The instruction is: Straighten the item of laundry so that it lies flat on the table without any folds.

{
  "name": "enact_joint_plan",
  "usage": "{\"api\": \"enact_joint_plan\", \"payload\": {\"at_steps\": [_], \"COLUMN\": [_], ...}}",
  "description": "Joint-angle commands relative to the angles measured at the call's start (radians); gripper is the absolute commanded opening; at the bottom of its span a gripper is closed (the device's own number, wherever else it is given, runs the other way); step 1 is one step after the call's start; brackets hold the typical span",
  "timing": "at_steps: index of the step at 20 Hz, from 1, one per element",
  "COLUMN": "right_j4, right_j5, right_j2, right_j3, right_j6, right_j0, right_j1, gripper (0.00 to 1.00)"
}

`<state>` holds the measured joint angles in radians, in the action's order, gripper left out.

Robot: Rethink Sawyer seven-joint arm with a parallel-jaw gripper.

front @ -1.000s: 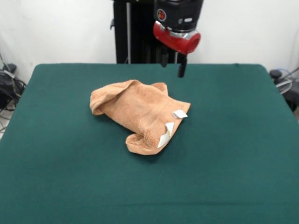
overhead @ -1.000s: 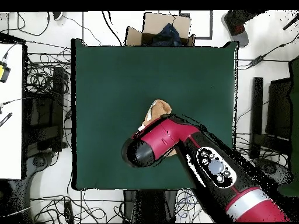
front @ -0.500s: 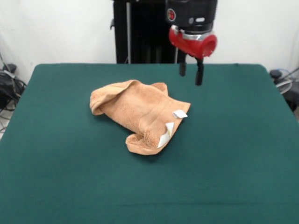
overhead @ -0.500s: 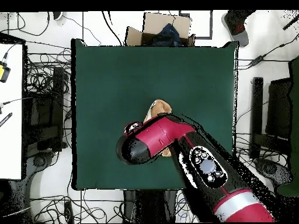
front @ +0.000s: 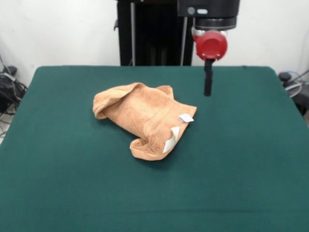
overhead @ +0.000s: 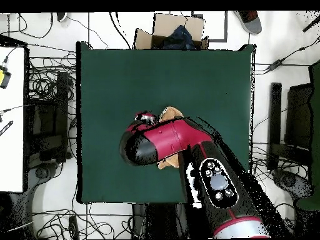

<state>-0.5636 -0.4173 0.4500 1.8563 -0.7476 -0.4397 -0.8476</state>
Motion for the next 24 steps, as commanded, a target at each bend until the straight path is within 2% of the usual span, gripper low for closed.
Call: {"api": "enact_joint_plan", "payload": {"at_steps": [1,4,7,9,11,14,18,19,20,22,24], "right_j4": [0.102,0.153,0.219,0.239,0.227,0.241,0.281,0.295,0.323,0.357,0.416], "right_j5": [0.029,0.064,0.068,0.073,0.083,0.149,0.239,0.208,0.173,0.194,0.122], "right_j2": [-0.206,-0.241,-0.227,-0.265,-0.378,-0.457,-0.482,-0.510,-0.580,-0.585,-0.597], "right_j3": [-0.080,-0.079,-0.049,-0.061,-0.119,-0.132,-0.126,-0.142,-0.173,-0.179,-0.164], "right_j6": [-0.452,-0.566,-0.619,-0.671,-0.757,-0.809,-0.832,-0.852,-0.909,-0.913,-0.949], "right_j0": [0.049,0.062,0.027,0.047,0.128,0.171,0.177,0.195,0.242,0.255,0.265], "right_j1": [-0.001,0.000,-0.015,-0.004,0.029,0.047,0.041,0.048,0.068,0.064,0.083], "gripper": [1.00,1.00,1.00,1.00,1.00,1.00,1.00,1.00,1.00,1.00,1.00]}}
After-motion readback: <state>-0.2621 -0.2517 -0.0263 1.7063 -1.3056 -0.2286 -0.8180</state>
